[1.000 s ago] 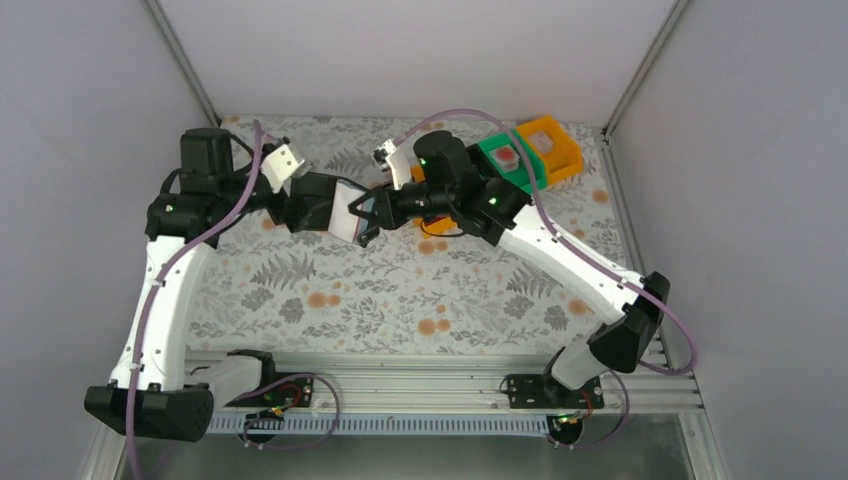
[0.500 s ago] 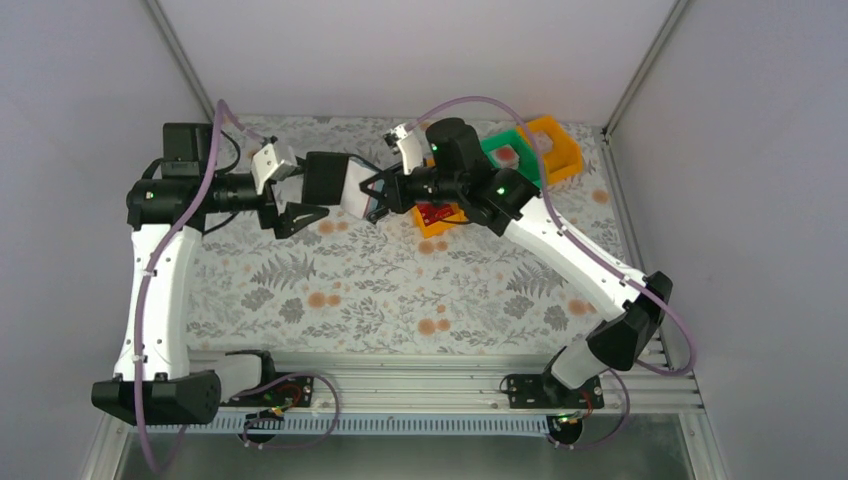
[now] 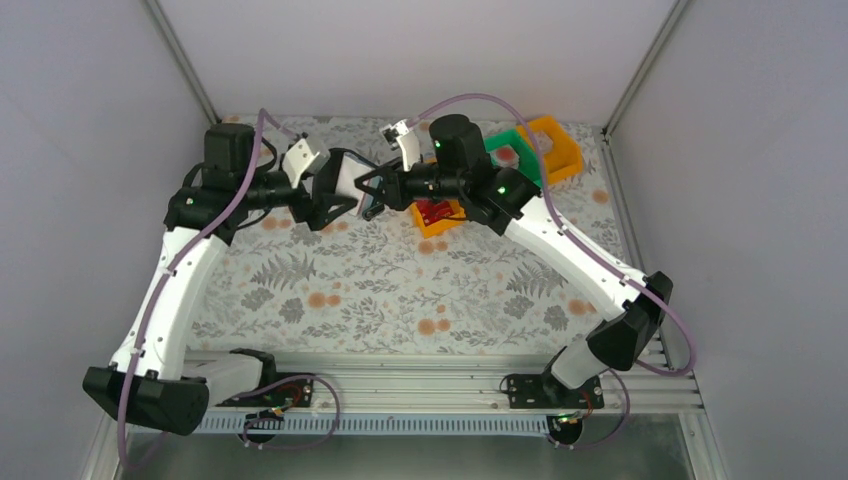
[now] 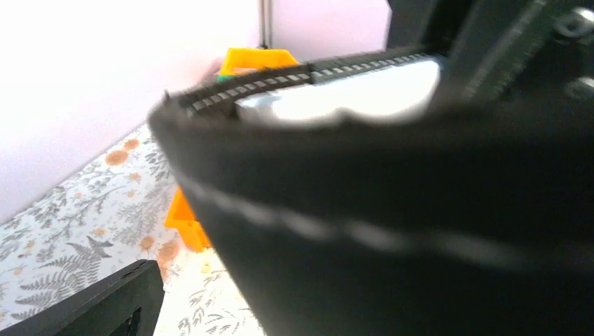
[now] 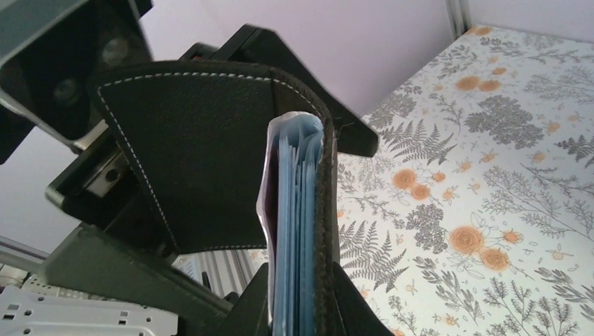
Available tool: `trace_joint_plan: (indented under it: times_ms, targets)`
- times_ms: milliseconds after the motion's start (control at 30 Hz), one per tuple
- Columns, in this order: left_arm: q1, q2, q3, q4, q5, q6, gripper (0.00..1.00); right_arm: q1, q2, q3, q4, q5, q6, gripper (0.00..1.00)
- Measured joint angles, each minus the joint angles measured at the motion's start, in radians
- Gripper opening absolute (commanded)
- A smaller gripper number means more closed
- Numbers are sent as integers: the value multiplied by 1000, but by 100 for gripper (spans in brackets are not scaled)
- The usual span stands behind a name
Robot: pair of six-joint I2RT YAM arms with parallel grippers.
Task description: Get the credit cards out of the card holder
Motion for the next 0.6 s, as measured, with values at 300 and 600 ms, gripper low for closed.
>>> trace_joint_plan:
  times_ms: [300, 600]
  targets:
    - [-22, 4, -11, 56, 6, -31, 70, -1, 1, -5, 29, -67, -2, 4]
    - [-13, 3, 7, -4, 116, -68, 2, -25, 11, -10, 47, -153, -77, 9]
